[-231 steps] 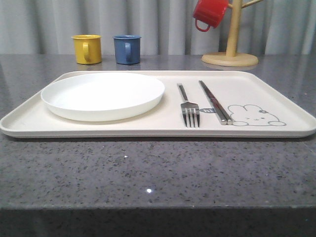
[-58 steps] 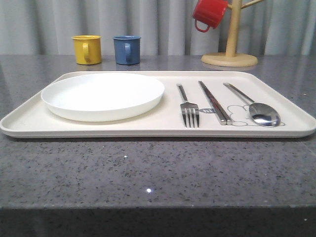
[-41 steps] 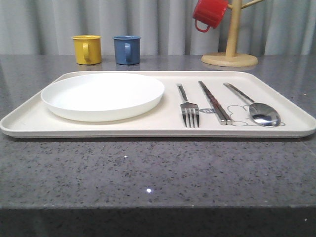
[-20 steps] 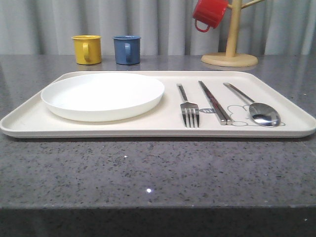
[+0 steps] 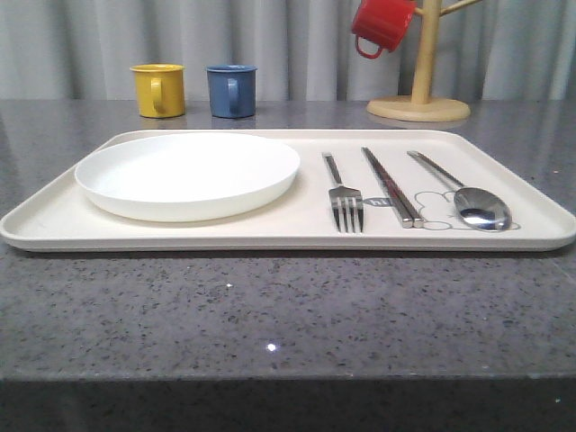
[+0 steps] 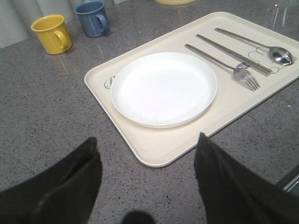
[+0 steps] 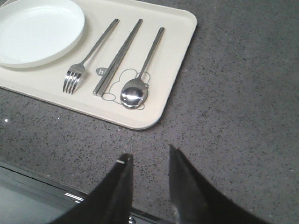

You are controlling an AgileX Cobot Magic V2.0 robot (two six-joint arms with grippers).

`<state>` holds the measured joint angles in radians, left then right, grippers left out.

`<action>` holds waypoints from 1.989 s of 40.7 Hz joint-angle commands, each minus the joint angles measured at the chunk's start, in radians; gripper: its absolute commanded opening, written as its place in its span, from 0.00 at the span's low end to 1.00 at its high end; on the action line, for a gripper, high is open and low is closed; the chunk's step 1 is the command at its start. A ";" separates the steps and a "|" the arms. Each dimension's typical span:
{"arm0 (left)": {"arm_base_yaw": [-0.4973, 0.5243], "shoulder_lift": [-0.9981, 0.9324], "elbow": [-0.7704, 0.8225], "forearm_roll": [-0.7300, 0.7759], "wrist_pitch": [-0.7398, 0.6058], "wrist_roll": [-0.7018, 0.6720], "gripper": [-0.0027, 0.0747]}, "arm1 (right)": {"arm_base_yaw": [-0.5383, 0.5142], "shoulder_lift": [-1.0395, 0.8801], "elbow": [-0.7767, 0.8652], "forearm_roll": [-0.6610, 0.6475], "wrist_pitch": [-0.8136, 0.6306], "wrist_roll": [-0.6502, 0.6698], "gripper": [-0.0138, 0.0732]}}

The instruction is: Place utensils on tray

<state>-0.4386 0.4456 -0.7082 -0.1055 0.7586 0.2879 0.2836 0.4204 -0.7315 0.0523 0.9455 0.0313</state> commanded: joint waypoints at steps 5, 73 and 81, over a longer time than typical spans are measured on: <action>-0.006 0.005 -0.028 -0.015 -0.078 -0.010 0.58 | 0.001 0.007 -0.025 -0.007 -0.075 -0.009 0.43; -0.006 0.005 -0.007 -0.099 -0.099 -0.010 0.01 | 0.001 0.007 -0.025 -0.006 -0.075 -0.009 0.02; -0.006 0.005 -0.007 -0.099 -0.099 -0.010 0.01 | 0.001 0.007 -0.025 -0.006 -0.075 -0.009 0.02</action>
<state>-0.4386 0.4456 -0.6883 -0.1859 0.7419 0.2863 0.2836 0.4204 -0.7315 0.0523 0.9433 0.0313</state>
